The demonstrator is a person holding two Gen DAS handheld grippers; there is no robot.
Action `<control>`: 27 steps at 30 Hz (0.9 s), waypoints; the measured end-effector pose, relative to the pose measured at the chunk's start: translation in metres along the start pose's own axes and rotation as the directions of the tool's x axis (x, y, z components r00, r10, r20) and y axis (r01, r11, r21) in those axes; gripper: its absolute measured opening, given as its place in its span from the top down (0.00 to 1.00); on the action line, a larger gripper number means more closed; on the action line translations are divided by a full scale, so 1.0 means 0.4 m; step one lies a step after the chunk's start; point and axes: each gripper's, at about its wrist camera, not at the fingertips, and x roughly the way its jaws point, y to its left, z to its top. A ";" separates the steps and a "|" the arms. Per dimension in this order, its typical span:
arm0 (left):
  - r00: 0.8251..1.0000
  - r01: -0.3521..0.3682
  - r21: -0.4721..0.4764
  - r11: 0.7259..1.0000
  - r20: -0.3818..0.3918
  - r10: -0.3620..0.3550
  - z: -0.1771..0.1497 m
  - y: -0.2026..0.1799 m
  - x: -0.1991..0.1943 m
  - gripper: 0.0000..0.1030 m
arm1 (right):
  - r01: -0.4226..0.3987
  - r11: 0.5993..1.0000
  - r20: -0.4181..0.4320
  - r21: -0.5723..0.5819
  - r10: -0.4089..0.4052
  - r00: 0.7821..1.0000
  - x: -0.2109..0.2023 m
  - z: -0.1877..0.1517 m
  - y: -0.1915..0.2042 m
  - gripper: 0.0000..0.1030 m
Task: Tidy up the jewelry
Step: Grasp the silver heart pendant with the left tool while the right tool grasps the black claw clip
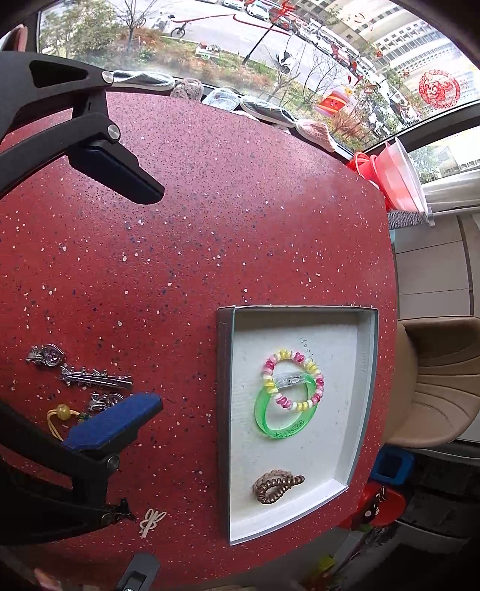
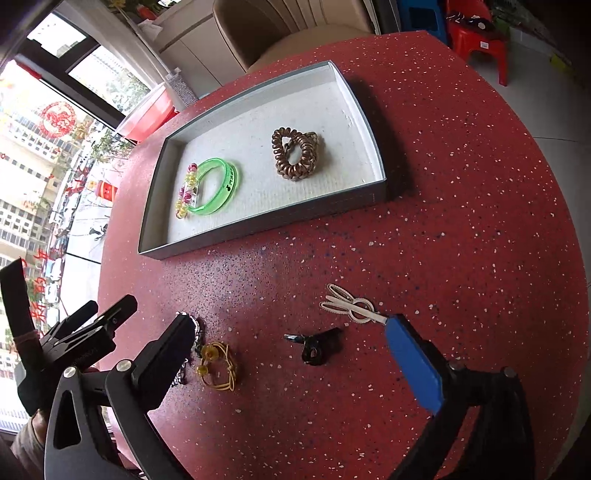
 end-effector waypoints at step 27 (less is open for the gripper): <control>0.982 0.073 0.031 0.997 -0.175 -0.067 -0.218 0.002 0.042 0.00 | 0.146 0.989 -0.123 0.032 -0.141 0.982 0.059 -0.118 0.000 0.00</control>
